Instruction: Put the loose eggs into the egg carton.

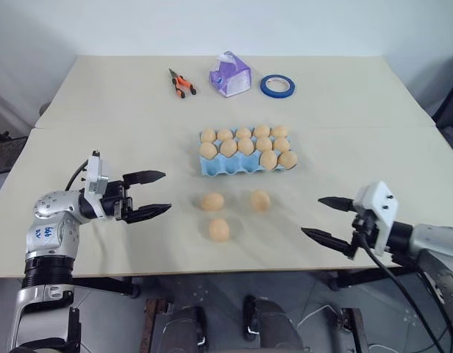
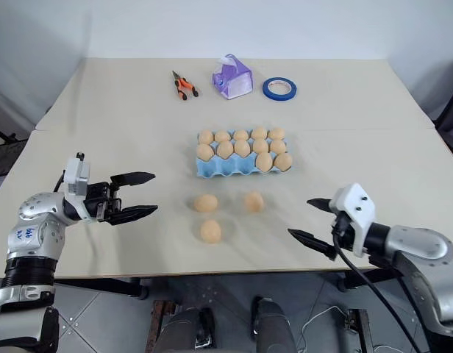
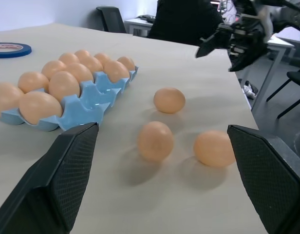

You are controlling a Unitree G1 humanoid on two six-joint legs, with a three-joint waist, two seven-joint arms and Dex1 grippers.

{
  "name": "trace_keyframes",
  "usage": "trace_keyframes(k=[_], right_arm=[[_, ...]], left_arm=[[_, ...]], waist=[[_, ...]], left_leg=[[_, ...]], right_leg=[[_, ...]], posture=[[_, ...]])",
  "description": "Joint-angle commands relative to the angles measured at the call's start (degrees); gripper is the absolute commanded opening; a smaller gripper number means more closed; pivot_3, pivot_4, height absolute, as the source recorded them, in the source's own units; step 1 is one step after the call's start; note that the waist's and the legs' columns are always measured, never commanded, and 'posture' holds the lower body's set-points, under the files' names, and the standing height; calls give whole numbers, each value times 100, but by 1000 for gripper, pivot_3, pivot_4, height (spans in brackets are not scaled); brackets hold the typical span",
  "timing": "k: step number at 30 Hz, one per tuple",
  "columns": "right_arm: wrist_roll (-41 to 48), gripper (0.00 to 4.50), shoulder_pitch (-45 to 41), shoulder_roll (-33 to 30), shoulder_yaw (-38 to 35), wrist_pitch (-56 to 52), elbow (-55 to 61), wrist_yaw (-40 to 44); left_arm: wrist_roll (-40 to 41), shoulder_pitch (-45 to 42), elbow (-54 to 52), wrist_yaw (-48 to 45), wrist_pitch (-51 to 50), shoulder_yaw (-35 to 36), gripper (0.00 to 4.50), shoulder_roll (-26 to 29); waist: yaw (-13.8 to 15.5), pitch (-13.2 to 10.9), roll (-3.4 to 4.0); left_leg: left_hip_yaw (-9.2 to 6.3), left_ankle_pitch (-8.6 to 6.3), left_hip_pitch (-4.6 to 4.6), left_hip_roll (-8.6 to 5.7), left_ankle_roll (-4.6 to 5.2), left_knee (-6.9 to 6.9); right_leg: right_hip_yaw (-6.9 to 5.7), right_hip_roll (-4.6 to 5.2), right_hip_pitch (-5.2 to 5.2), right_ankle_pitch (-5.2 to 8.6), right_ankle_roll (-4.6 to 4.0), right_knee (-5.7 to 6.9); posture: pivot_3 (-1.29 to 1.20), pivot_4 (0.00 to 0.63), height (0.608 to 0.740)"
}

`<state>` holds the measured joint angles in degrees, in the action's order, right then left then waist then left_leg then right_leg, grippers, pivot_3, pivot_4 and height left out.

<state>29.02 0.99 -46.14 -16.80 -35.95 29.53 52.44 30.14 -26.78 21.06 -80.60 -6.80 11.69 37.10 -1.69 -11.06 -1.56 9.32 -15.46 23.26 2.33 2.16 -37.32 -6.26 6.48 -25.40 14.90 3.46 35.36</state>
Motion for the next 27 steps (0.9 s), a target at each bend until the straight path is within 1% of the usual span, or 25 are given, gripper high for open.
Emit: trace_keyframes(k=[1,4,6,8,10,12,15,19,23,26,27], right_arm=[[179,4475,148,-188,-345,183,216,196],[220,4475,-13,-92,-219,221,256,43],[268,4475,-320,130,0,142,301,-260],[272,4475,-611,338,267,-21,322,-561],[90,4475,-904,568,675,-61,259,-851],[-289,4475,-1315,907,1298,-130,-50,-1257],[-684,4475,-1761,1340,1836,-114,-526,-1656],[-1021,4475,-2130,1683,2284,-68,-1074,-1843],[-1267,4475,-2377,1863,2518,-84,-1464,-1924],[-1350,3880,-2414,1916,2597,-61,-1538,-1900],[-1360,3551,-2401,1929,2597,-55,-1525,-1888]], left_arm=[[16,-112,94,-193,74,64,4500,172],[-40,-136,198,-320,126,37,4500,248],[-24,-151,226,-376,131,46,4500,277],[-15,-157,228,-414,129,55,4500,298],[-54,-124,223,-502,172,40,4500,355],[-81,-75,234,-527,205,72,4500,416],[-88,-25,216,-473,227,124,4500,444],[-49,97,72,-422,208,159,4500,450],[-2,227,-112,-321,169,215,4500,442],[36,358,-267,-225,132,266,4500,443],[46,392,-306,-205,125,277,4500,446]], waist=[[12,-1,-1],[11,-1,-1],[8,-1,-1],[13,-1,-1],[15,-1,-1],[5,0,-2],[5,0,-1],[9,0,-1],[7,0,-1],[5,0,-1],[5,0,-1]], left_leg=[[0,-4,-1,1,-11,-1],[-1,-2,0,4,-14,-5],[-1,-2,0,4,-14,-4],[-2,-1,1,6,-16,-4],[-6,0,2,8,-20,-2],[-8,-1,5,9,-25,3],[-6,-1,7,12,-27,2],[-6,-1,11,11,-21,0],[-6,1,16,11,-14,-3],[-6,2,16,12,-13,-3],[-6,2,16,12,-13,-2]], right_leg=[[0,0,1,-1,-2,1],[7,0,1,-5,-8,1],[13,0,0,-5,-9,0],[19,1,0,-6,-10,-1],[28,2,-1,-5,-14,-1],[26,2,-6,-3,-18,-2],[25,1,-9,-2,-19,-1],[21,2,-10,-2,-19,-2],[17,3,-10,-3,-18,-4],[17,3,-10,-3,-18,-3],[17,2,-10,-3,-18,-2]], posture=[[0,150,740],[0,150,740],[0,150,740],[0,150,740],[0,150,740],[0,150,740],[0,150,740],[0,150,740],[0,150,740],[0,150,740],[0,150,740]])
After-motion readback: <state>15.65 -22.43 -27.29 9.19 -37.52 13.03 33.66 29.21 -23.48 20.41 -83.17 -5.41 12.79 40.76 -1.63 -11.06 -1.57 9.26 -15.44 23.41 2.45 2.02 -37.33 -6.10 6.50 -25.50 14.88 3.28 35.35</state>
